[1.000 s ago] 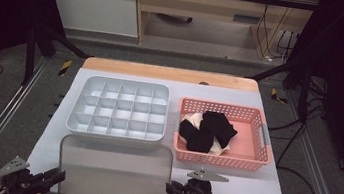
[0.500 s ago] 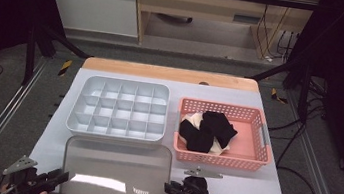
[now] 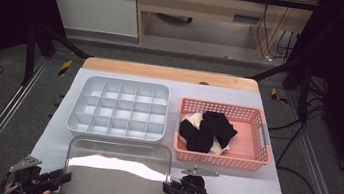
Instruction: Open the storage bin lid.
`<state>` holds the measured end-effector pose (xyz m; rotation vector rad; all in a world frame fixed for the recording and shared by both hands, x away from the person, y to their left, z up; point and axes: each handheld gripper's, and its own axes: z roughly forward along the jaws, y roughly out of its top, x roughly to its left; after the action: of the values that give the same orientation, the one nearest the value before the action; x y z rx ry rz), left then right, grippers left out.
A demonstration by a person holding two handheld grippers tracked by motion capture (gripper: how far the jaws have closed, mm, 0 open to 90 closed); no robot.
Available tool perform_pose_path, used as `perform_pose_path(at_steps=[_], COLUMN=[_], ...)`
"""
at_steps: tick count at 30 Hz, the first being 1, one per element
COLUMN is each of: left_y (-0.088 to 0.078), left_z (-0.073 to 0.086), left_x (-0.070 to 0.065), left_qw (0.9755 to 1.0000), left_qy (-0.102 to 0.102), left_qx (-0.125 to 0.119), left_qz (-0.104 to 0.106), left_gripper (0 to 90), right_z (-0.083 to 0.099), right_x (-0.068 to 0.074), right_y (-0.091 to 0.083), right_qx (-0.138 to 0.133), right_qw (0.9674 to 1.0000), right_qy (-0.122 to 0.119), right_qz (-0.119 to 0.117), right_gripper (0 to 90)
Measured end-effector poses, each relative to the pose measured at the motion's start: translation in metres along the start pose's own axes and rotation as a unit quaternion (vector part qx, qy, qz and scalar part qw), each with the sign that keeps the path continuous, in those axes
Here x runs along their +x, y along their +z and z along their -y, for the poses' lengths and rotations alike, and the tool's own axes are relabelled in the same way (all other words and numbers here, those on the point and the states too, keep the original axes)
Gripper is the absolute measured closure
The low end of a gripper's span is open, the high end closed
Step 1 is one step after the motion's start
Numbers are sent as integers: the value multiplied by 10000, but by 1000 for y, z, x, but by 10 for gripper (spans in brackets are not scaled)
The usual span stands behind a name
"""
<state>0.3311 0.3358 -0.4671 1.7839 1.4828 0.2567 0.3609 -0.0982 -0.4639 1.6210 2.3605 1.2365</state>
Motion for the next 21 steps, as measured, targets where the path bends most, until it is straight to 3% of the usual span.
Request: perform_pose_path(at_steps=[6,19,21], left_y=[4,7,8], left_z=[-1,-1,-1], left_x=[-1,-4,-6], left_qw=[10000,9994,9991], left_qy=[30,285,299], left_qx=[61,47,146], left_qz=[-37,-193,-256], left_gripper=[544,494,498], right_z=[-1,1,1], right_x=[-3,-1,0], right_y=[4,9,10], right_qx=[116,105,146], right_qw=[9999,9996,9995], right_qy=[39,-256,-281], right_qz=[-55,58,96], right_gripper=[643,572,566])
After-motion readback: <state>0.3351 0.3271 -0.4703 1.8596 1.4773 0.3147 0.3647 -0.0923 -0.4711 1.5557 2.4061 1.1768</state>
